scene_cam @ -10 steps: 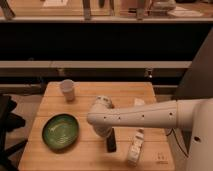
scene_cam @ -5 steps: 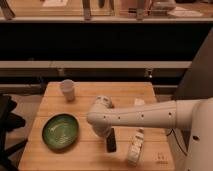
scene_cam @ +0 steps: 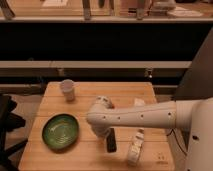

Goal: Push the ceramic bowl across the table

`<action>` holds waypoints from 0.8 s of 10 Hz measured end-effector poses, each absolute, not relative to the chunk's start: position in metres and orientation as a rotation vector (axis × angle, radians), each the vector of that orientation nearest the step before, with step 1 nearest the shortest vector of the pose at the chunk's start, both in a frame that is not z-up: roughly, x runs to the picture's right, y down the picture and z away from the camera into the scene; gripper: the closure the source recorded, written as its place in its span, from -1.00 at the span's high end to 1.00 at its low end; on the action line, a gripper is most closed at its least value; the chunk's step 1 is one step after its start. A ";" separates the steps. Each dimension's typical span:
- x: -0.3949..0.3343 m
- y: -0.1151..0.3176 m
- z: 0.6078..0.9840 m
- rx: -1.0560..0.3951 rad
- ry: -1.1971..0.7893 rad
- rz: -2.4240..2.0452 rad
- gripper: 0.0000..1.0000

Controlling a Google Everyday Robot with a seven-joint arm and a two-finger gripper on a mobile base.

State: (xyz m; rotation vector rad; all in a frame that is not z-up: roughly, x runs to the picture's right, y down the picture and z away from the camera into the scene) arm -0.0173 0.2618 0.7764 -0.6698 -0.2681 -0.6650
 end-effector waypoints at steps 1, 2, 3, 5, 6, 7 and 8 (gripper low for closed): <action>-0.020 0.262 0.777 -0.668 -0.273 -0.665 -0.95; -0.023 0.262 0.777 -0.667 -0.278 -0.668 -0.95; -0.022 0.262 0.777 -0.667 -0.279 -0.664 -0.95; -0.023 0.263 0.777 -0.666 -0.286 -0.662 -0.95; -0.024 0.263 0.777 -0.665 -0.291 -0.663 -0.95; -0.024 0.263 0.776 -0.664 -0.293 -0.662 -0.95; -0.025 0.262 0.777 -0.663 -0.297 -0.660 -0.95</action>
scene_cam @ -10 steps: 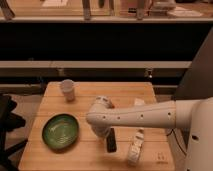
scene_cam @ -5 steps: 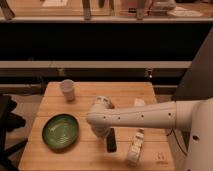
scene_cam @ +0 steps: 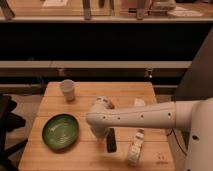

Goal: Push the ceramic bowl across the table

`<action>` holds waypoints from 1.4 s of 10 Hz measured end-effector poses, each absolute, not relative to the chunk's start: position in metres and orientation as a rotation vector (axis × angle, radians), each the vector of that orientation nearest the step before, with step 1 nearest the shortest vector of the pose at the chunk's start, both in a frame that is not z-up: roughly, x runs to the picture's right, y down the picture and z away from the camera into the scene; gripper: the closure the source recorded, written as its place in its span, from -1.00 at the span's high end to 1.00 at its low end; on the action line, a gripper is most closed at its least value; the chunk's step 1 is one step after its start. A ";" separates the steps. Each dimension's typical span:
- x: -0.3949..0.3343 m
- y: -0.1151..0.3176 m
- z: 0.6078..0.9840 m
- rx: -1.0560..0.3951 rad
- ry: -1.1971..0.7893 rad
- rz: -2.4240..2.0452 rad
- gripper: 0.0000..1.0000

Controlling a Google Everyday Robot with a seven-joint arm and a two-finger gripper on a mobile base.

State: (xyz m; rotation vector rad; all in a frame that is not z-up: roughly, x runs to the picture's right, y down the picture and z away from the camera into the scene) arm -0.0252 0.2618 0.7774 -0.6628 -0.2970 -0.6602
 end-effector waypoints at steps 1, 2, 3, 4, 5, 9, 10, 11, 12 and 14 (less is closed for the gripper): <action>-0.029 0.261 0.778 -0.661 -0.302 -0.663 -0.95; -0.030 0.261 0.778 -0.661 -0.305 -0.661 -0.95; -0.031 0.261 0.778 -0.660 -0.309 -0.660 -0.95; -0.032 0.261 0.779 -0.659 -0.312 -0.658 -0.95; -0.035 0.260 0.779 -0.658 -0.316 -0.658 -0.95; -0.044 0.258 0.781 -0.654 -0.332 -0.655 -0.95; -0.045 0.257 0.782 -0.653 -0.335 -0.652 -0.95; -0.047 0.256 0.782 -0.653 -0.338 -0.650 -0.95; -0.051 0.255 0.783 -0.651 -0.342 -0.653 -0.95; -0.054 0.255 0.784 -0.650 -0.351 -0.652 -0.95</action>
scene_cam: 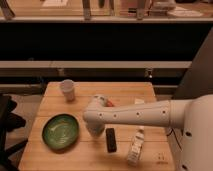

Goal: Push the ceramic bowl across the table

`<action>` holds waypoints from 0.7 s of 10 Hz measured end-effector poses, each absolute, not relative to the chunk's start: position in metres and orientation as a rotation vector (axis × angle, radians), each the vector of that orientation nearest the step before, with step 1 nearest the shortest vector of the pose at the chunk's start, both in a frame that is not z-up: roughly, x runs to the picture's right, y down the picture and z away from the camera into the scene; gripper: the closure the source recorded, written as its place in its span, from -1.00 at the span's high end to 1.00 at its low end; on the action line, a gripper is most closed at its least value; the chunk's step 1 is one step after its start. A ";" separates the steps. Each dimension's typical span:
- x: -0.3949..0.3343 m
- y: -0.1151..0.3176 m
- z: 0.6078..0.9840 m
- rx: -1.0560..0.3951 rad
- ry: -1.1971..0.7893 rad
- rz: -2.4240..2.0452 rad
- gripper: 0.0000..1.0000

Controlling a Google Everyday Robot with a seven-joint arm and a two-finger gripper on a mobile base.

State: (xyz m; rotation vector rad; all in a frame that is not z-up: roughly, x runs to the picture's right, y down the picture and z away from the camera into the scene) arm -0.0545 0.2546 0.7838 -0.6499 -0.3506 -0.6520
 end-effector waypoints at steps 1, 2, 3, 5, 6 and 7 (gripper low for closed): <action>-0.056 0.254 0.784 -0.650 -0.355 -0.649 -0.95; -0.059 0.254 0.784 -0.650 -0.360 -0.650 -0.95; -0.061 0.254 0.784 -0.651 -0.365 -0.648 -0.95; -0.066 0.254 0.785 -0.651 -0.372 -0.648 -0.95; -0.070 0.254 0.785 -0.651 -0.378 -0.652 -0.95; -0.072 0.254 0.785 -0.651 -0.381 -0.651 -0.95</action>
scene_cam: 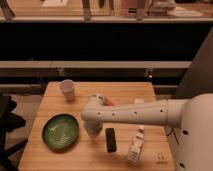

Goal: Push the ceramic bowl across the table

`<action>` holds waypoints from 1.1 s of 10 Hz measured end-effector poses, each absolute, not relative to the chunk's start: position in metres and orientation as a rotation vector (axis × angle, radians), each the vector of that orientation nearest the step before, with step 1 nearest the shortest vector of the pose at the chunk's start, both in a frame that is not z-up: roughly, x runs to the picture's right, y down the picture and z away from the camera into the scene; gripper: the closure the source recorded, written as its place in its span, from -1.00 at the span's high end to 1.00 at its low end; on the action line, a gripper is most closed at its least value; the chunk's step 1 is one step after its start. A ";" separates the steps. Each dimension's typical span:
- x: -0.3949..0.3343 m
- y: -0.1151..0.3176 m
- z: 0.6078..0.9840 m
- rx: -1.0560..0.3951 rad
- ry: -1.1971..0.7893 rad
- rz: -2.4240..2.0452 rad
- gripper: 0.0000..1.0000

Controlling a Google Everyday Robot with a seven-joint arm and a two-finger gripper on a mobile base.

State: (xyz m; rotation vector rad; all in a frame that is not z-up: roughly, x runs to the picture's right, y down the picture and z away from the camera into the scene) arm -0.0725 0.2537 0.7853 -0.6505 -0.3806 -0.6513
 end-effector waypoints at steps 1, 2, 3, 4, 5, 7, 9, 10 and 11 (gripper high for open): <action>-0.074 0.254 0.786 -0.652 -0.384 -0.650 -0.95; -0.077 0.253 0.786 -0.652 -0.388 -0.647 -0.95; -0.081 0.253 0.786 -0.653 -0.396 -0.653 -0.95; -0.084 0.253 0.786 -0.653 -0.401 -0.657 -0.95; -0.087 0.253 0.786 -0.653 -0.408 -0.660 -0.95; -0.100 0.252 0.786 -0.654 -0.424 -0.667 -0.95; -0.105 0.252 0.786 -0.657 -0.438 -0.676 -0.95; -0.104 0.253 0.786 -0.660 -0.438 -0.680 -0.95; -0.111 0.252 0.786 -0.661 -0.447 -0.692 -0.95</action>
